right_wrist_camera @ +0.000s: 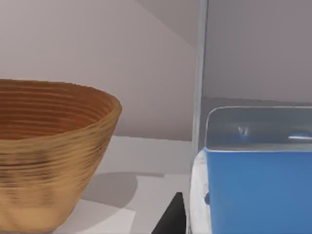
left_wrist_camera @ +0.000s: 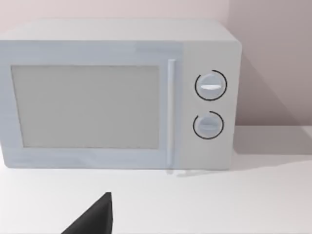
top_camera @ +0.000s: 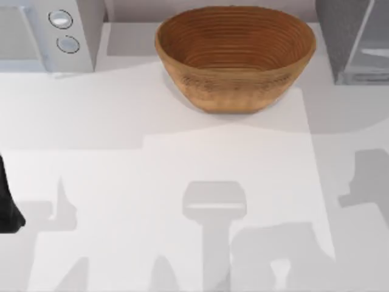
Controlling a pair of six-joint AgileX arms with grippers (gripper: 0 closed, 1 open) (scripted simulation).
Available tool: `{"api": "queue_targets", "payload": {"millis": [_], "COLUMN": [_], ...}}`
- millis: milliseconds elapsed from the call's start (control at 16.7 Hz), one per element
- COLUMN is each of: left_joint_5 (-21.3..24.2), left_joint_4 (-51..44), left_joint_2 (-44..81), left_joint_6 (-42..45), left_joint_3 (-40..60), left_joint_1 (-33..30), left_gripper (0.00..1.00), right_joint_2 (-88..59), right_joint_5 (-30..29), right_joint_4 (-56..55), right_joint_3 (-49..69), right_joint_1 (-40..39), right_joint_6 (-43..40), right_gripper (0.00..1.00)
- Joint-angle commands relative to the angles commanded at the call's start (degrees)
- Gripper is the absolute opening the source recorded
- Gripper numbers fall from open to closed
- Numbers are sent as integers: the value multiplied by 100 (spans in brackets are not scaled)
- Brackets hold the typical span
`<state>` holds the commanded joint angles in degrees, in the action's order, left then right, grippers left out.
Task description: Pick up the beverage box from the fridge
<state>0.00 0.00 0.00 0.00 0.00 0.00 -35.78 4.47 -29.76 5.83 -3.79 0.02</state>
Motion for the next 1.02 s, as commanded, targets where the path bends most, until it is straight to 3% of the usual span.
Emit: {"api": "queue_targets", "payload": {"millis": [600, 1020], "left_joint_5": [0, 0], "left_joint_4": [0, 0], "left_joint_2": [0, 0], "left_joint_6": [0, 0], "left_joint_3": [0, 0], "left_joint_1": [0, 0], "left_gripper": [100, 100], "right_joint_2": [-4912, -7682], "right_joint_5": [927, 1484], "right_joint_4": [-4148, -6478], "right_joint_3": [819, 1275], "right_joint_1": [-873, -1403], "right_joint_6": [51, 88], "right_gripper": [0, 0]}}
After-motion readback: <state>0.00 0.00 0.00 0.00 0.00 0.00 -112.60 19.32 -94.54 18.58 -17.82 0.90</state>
